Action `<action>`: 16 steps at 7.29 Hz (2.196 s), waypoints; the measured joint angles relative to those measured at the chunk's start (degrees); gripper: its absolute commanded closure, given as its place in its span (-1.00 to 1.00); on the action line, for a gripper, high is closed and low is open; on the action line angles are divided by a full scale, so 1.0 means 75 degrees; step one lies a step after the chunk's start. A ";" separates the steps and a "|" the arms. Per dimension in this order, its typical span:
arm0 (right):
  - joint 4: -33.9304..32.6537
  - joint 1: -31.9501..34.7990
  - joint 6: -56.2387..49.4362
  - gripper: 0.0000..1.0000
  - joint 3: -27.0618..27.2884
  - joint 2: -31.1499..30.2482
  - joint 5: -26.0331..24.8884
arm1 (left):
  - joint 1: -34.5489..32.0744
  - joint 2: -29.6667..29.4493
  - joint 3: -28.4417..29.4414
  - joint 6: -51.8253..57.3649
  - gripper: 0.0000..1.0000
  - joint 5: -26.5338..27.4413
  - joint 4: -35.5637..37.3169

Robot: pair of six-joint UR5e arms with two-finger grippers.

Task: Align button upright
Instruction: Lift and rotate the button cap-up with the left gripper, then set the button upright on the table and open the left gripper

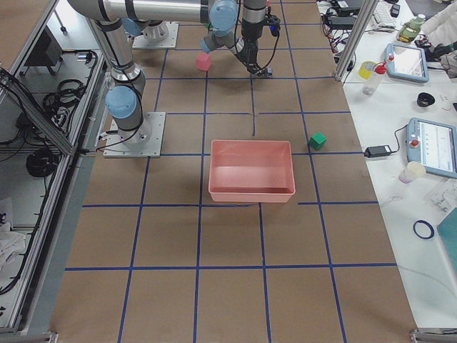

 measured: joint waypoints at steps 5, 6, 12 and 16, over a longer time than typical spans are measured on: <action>-0.0120 -0.0015 0.0020 -1.00 0.0000 0.0000 0.0003 | 0.0462 0.1243 0.1467 -0.0338 1.00 -0.1286 -0.5484; -0.0144 -0.0020 0.0022 -1.00 0.0000 0.0001 0.0005 | 0.0678 0.1442 0.1561 -0.0733 1.00 -0.1832 -0.6331; -0.0195 -0.0047 0.0029 -1.00 0.0000 0.0001 0.0005 | 0.1729 0.1329 0.1995 -0.5543 1.00 -0.5752 -0.8815; -0.0195 -0.0047 0.0038 -1.00 0.0000 0.0000 0.0006 | 0.2265 0.0815 0.2114 -0.6085 1.00 -0.6772 -0.9396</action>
